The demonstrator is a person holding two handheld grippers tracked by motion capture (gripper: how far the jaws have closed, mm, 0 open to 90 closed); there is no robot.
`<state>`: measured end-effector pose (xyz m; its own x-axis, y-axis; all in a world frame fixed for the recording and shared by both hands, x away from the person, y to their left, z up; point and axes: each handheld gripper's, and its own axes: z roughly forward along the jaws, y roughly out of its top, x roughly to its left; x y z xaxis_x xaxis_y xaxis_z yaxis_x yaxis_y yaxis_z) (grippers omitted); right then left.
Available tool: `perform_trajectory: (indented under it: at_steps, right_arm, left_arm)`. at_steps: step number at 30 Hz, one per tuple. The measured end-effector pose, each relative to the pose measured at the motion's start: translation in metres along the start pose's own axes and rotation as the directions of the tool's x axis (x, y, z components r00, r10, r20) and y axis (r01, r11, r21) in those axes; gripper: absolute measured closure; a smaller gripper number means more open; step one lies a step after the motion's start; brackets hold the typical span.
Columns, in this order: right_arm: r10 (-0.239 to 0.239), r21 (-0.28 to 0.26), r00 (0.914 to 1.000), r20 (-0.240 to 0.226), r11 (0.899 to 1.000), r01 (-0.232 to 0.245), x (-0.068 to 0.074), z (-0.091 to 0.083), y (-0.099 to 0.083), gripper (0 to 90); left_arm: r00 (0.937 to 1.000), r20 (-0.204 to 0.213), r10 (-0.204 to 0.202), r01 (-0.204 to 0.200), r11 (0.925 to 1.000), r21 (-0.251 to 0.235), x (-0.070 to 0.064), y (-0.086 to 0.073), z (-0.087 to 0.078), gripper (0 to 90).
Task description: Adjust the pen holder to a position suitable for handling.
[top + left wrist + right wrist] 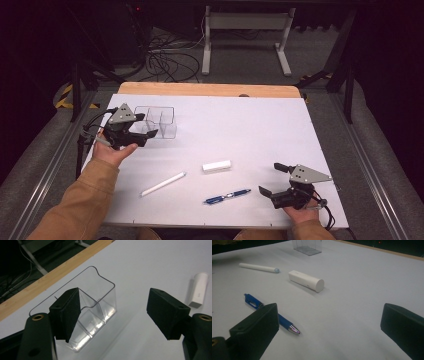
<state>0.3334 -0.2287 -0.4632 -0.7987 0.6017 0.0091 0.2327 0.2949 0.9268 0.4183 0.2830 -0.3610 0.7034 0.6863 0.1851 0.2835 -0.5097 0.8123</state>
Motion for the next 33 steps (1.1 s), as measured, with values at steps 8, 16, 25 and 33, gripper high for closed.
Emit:
perform_trajectory:
  at_steps: [8, 16, 25, 33]
  right_arm:
    - [-0.013, 0.011, 0.9999, 0.007, 1.000, 0.013, 0.002, 0.001, -0.001, 2.7]
    - [-0.020, 0.014, 0.9998, 0.008, 1.000, 0.020, 0.003, 0.000, -0.001, 2.7]
    - [-0.020, 0.011, 0.9998, 0.006, 1.000, 0.019, 0.003, 0.000, -0.001, 2.7]
    - [-0.020, 0.009, 0.9998, 0.004, 1.000, 0.020, 0.003, 0.000, -0.001, 2.7]
  left_arm:
    - [0.9995, 0.005, 0.033, -0.033, 0.9974, 0.064, 0.012, 0.003, 0.015, 32.3]
    - [0.9997, -0.025, -0.007, 0.011, 0.9877, 0.156, 0.031, 0.002, 0.028, 35.5]
    - [0.9981, -0.042, -0.045, 0.053, 0.9738, 0.221, 0.042, -0.003, 0.039, 39.7]
    - [0.9987, -0.020, -0.046, 0.050, 0.9605, 0.274, 0.046, -0.009, 0.045, 43.3]
